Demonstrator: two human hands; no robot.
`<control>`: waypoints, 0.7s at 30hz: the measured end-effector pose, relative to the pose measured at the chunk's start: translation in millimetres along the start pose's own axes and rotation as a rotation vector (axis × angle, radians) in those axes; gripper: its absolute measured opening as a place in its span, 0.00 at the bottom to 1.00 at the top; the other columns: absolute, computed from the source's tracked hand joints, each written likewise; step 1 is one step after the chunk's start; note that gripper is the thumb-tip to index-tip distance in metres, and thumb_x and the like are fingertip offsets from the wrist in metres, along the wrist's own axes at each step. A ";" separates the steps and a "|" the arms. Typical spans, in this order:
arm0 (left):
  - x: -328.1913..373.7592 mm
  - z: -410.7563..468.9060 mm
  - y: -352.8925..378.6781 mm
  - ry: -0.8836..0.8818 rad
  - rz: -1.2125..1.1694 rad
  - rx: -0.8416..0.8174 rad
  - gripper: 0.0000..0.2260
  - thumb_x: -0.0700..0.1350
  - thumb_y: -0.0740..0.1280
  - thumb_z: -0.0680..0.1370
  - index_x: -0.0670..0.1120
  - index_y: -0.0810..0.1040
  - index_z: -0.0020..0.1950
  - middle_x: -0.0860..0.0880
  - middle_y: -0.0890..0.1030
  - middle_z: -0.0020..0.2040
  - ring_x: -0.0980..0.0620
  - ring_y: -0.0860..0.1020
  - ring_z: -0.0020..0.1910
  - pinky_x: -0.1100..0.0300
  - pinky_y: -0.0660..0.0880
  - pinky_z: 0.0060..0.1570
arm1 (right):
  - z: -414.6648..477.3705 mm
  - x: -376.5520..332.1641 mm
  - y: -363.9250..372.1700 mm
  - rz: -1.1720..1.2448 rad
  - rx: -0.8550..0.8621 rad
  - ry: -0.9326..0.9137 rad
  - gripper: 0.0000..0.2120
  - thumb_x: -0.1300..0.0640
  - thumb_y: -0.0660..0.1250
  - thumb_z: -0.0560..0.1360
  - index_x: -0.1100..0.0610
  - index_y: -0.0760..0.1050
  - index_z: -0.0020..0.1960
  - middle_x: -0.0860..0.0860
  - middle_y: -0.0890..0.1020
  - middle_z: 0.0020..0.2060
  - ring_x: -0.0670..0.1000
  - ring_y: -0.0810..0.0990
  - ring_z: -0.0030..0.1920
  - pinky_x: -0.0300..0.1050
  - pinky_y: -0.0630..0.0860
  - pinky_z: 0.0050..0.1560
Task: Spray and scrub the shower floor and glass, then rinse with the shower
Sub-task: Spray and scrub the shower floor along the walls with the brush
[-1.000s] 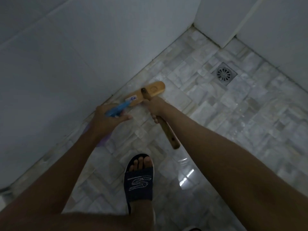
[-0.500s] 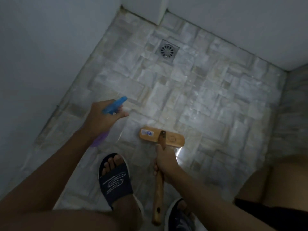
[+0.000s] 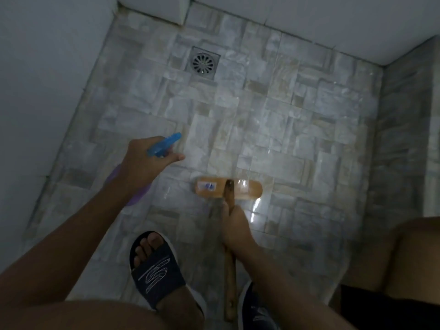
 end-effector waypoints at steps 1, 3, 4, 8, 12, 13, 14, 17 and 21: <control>3.1 2.1 2.4 0.008 0.001 -0.006 0.14 0.47 0.81 0.68 0.39 0.83 0.43 0.43 0.83 0.38 0.44 0.82 0.39 0.48 0.80 0.44 | -5.4 7.3 5.1 -0.003 -0.001 0.003 0.25 0.40 0.55 0.83 0.60 0.79 0.50 0.55 0.84 0.42 0.54 0.83 0.44 0.42 0.76 0.38; 9.1 3.9 4.8 0.012 -0.011 0.000 0.15 0.48 0.81 0.67 0.40 0.83 0.45 0.43 0.84 0.40 0.43 0.83 0.41 0.50 0.80 0.46 | 7.2 -4.5 0.0 -0.006 0.003 -0.008 0.24 0.43 0.55 0.84 0.62 0.78 0.50 0.54 0.82 0.41 0.53 0.81 0.42 0.40 0.71 0.33; 11.7 4.0 5.4 0.017 -0.015 0.001 0.15 0.48 0.81 0.67 0.39 0.83 0.44 0.43 0.84 0.39 0.42 0.82 0.40 0.51 0.80 0.45 | 21.5 -21.2 -8.3 -0.010 0.028 -0.030 0.22 0.46 0.55 0.84 0.63 0.78 0.50 0.54 0.81 0.40 0.53 0.80 0.41 0.40 0.69 0.32; 20.9 -4.5 10.5 0.062 -0.037 -0.058 0.15 0.47 0.80 0.71 0.40 0.78 0.36 0.41 0.78 0.32 0.39 0.76 0.32 0.50 0.75 0.37 | 78.5 -84.3 -47.9 0.162 0.090 -0.005 0.21 0.47 0.54 0.84 0.62 0.73 0.44 0.60 0.77 0.33 0.58 0.78 0.29 0.52 0.78 0.34; 17.4 -5.3 12.4 0.037 -0.010 -0.036 0.17 0.48 0.79 0.72 0.42 0.75 0.33 0.42 0.75 0.29 0.50 0.71 0.28 0.52 0.73 0.33 | 63.1 -63.6 -42.5 0.055 0.126 -0.017 0.21 0.47 0.55 0.85 0.63 0.76 0.48 0.60 0.81 0.39 0.60 0.82 0.37 0.46 0.76 0.38; 15.4 -2.5 12.5 0.020 0.003 -0.023 0.17 0.49 0.79 0.71 0.42 0.75 0.33 0.43 0.75 0.29 0.52 0.71 0.28 0.54 0.72 0.33 | 45.3 -48.2 -35.1 0.024 0.123 -0.030 0.21 0.47 0.55 0.85 0.63 0.77 0.49 0.58 0.82 0.41 0.57 0.82 0.41 0.41 0.75 0.38; 13.1 0.5 13.1 -0.004 0.018 -0.015 0.17 0.49 0.79 0.71 0.42 0.76 0.33 0.44 0.76 0.29 0.54 0.72 0.28 0.56 0.73 0.34 | 24.1 -30.1 -22.8 0.023 0.079 -0.032 0.20 0.47 0.56 0.85 0.62 0.77 0.50 0.55 0.83 0.41 0.53 0.82 0.41 0.39 0.76 0.37; 12.8 8.7 17.0 -0.033 0.033 -0.036 0.17 0.50 0.80 0.69 0.40 0.78 0.37 0.43 0.79 0.32 0.53 0.75 0.31 0.55 0.76 0.38 | -26.9 0.1 2.9 0.001 -0.030 -0.015 0.16 0.47 0.55 0.85 0.56 0.76 0.51 0.50 0.81 0.41 0.46 0.80 0.40 0.43 0.79 0.42; 10.9 14.1 16.6 -0.063 0.019 -0.020 0.17 0.48 0.81 0.67 0.38 0.83 0.46 0.42 0.85 0.41 0.43 0.84 0.42 0.49 0.81 0.50 | 26.2 -36.4 -16.1 -0.008 0.065 -0.034 0.21 0.48 0.56 0.85 0.64 0.77 0.52 0.54 0.81 0.40 0.51 0.79 0.39 0.36 0.69 0.31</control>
Point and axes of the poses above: each hand's wrist, its own z-axis towards the middle knuckle, its own y-axis out of the palm, x = y × z, the point moved 9 cm from there along z, towards the middle knuckle
